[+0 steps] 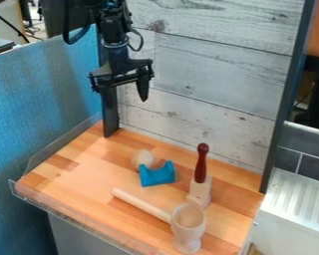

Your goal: Put the blue arch in the cup

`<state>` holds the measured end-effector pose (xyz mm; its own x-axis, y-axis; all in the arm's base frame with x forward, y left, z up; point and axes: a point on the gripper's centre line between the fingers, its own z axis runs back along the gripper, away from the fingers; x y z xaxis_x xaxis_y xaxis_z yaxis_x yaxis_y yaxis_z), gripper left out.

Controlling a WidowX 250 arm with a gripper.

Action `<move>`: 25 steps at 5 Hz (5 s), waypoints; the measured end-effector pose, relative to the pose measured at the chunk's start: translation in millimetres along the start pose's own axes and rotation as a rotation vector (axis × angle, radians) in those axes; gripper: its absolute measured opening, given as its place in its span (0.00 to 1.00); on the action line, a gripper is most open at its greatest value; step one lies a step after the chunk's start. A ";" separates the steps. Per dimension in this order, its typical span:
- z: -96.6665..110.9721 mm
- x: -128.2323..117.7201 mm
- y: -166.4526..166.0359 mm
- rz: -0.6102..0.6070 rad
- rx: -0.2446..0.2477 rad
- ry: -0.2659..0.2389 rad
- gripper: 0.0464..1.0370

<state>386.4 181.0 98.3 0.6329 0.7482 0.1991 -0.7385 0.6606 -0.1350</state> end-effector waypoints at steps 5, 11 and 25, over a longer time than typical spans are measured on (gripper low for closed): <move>-67.7 -19.7 -0.3 -0.033 0.061 0.032 0.96; -108.8 -62.7 11.5 -0.107 0.080 0.013 0.96; -1.7 -157.8 13.8 -0.304 -0.094 0.057 0.17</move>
<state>276.7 72.2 63.3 0.8351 0.5162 0.1901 -0.4905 0.8552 -0.1672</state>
